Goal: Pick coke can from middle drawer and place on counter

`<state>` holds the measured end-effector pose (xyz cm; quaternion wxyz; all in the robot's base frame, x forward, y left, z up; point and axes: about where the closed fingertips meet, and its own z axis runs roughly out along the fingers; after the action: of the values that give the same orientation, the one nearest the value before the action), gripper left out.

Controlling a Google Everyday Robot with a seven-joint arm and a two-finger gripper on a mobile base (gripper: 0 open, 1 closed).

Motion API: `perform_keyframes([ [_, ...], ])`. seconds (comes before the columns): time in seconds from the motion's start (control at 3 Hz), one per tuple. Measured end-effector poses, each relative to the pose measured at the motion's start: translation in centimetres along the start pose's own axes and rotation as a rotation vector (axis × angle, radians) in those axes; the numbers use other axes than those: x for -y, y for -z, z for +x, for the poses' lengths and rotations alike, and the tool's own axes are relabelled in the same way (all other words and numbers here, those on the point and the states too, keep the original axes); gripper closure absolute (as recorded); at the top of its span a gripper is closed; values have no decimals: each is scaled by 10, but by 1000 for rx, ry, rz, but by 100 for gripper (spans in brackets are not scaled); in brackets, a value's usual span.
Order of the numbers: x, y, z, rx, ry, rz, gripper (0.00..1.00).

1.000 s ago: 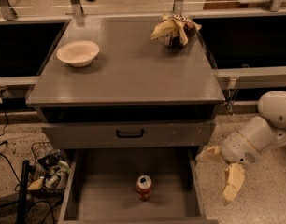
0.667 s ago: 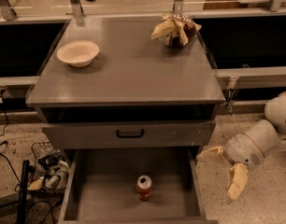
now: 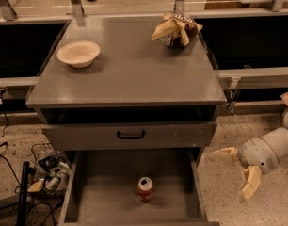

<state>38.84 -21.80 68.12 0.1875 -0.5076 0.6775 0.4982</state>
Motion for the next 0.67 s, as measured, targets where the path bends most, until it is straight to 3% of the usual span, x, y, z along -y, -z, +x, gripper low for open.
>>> perform_keyframes([
  [0.33, 9, 16, 17, 69, -27, 14, 0],
  [0.67, 36, 19, 49, 163, -82, -14, 0],
])
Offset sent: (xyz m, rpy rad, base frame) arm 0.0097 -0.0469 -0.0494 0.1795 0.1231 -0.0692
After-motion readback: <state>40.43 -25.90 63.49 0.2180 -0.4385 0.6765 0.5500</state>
